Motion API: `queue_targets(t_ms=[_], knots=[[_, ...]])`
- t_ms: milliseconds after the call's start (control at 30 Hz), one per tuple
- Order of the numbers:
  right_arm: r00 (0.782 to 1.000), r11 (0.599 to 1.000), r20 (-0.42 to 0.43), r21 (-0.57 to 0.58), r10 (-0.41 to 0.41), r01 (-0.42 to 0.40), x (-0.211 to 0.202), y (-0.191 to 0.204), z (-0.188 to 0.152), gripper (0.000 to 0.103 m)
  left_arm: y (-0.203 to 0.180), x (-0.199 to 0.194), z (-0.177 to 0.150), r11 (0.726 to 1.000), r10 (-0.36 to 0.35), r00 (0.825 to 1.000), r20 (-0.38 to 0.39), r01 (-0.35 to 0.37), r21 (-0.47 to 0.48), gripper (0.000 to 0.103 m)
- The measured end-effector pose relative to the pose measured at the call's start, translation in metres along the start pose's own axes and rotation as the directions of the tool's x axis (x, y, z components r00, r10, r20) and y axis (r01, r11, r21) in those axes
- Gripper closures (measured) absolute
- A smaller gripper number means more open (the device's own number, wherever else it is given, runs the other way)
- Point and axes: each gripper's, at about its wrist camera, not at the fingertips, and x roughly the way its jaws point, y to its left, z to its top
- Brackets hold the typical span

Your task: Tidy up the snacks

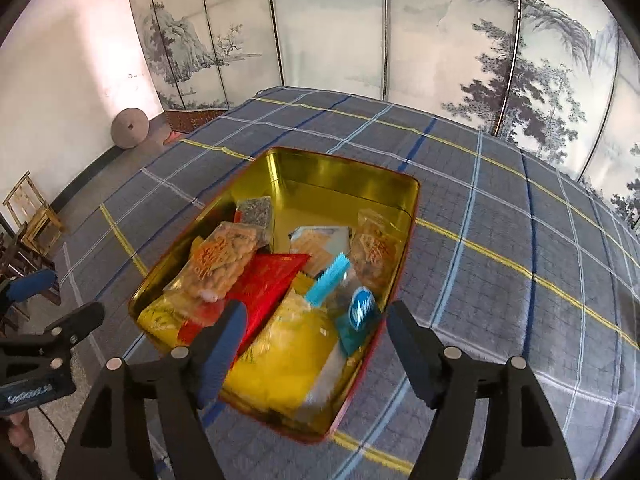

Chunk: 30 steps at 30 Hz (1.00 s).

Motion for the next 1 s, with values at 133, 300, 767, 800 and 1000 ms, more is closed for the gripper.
queue_targets(t_ms=[133,300,767,800,1000], knots=[[1.0,1.0,-0.005,-0.018,-0.007,0.007,-0.01,0.002,-0.011,0.023,-0.007,-0.003,0.0,1.0,-0.008,1.0,0.002,0.008,0.012,0.017],[1.0,0.999,-0.008,-0.041,-0.016,0.015,-0.015,0.002,-0.019,0.023,-0.016,-0.005,0.0,1.0,-0.015,1.0,0.001,0.015,0.019,0.017],[0.999,1.0,-0.045,-0.019,-0.02,0.02,-0.012,-0.006,-0.031,0.023,-0.029,-0.008,0.0,0.998,-0.025,1.0,0.004,0.025,0.049,0.017],[0.999,1.0,-0.046,-0.017,-0.018,0.017,-0.012,-0.007,-0.031,0.023,-0.029,-0.008,0.0,0.998,-0.026,1.0,0.004,0.026,0.05,0.017],[0.998,1.0,-0.057,-0.014,-0.02,0.019,-0.009,-0.009,-0.032,0.023,-0.033,-0.007,-0.001,0.998,-0.03,1.0,0.001,0.03,0.056,0.017]])
